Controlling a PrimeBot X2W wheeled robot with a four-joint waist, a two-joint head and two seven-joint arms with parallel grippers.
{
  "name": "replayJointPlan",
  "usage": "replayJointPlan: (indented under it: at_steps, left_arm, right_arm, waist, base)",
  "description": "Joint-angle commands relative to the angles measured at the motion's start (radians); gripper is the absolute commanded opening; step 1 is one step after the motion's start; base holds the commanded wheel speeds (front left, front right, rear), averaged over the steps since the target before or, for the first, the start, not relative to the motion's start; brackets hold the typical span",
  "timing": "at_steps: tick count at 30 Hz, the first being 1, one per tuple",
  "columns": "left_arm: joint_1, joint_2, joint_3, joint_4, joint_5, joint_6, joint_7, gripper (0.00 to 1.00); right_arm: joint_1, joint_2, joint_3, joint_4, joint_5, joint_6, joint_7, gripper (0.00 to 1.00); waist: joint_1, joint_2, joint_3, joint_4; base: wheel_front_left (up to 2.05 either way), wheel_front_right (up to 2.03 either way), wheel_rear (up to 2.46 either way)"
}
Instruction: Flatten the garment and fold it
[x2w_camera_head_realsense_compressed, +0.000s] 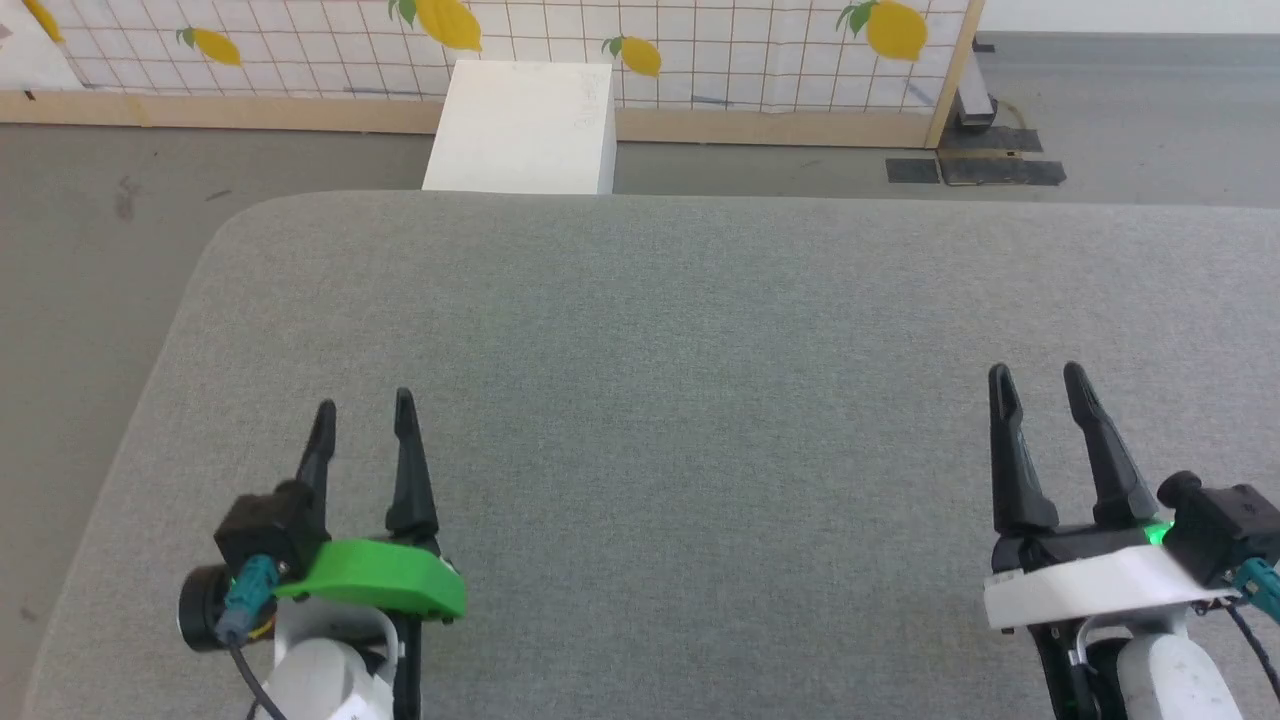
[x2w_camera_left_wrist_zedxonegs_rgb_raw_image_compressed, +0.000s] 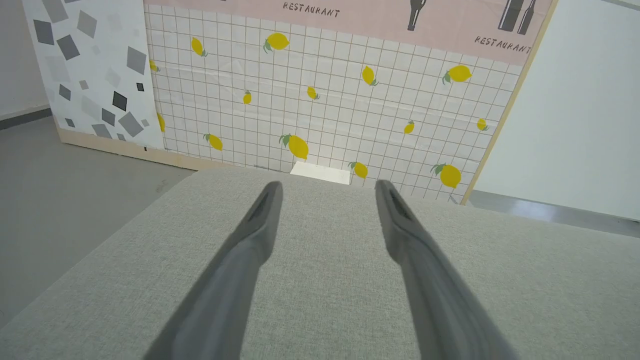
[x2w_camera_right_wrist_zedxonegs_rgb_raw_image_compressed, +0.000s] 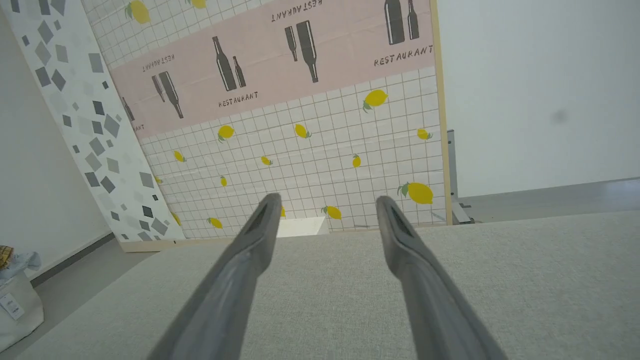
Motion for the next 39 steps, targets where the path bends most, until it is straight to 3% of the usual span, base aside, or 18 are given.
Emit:
replayJointPlan:
  at_steps: [1,12,27,28,39]
  left_arm:
    - [0.017,-0.002,-0.007,0.009,-0.008,0.008,-0.004,1.0]
    - [0.047,-0.003,-0.071,0.049,-0.012,0.026,-0.004,1.0]
    - [0.057,-0.003,-0.077,0.03,-0.018,0.032,-0.004,1.0]
    - [0.05,0.0,-0.076,0.033,-0.01,0.029,0.0,0.0]
    - [0.053,0.0,-0.071,0.026,0.0,0.026,0.012,0.0]
  right_arm:
    - [0.016,0.0,0.0,0.008,-0.008,-0.001,-0.005,1.0]
    - [0.049,0.0,-0.004,0.053,-0.021,-0.001,-0.005,1.0]
    - [0.05,0.0,0.017,0.061,-0.006,-0.001,-0.005,1.0]
    - [0.04,0.0,0.015,0.06,-0.008,0.0,0.0,0.0]
    - [0.041,0.0,0.013,0.055,-0.019,0.0,0.012,0.0]
  waist:
    - [0.0001,0.0,-0.003,-0.004]
    - [0.0001,0.0,-0.007,-0.012]
    - [0.0001,0.0,-0.003,-0.017]
    - [0.0001,0.0,-0.003,-0.017]
    - [0.0001,0.0,-0.005,-0.017]
  base:
    - [0.0,0.0,0.0]
    - [0.0,0.0,0.0]
    - [0.0,0.0,0.0]
    - [0.0,0.0,0.0]
    - [0.0,0.0,0.0]
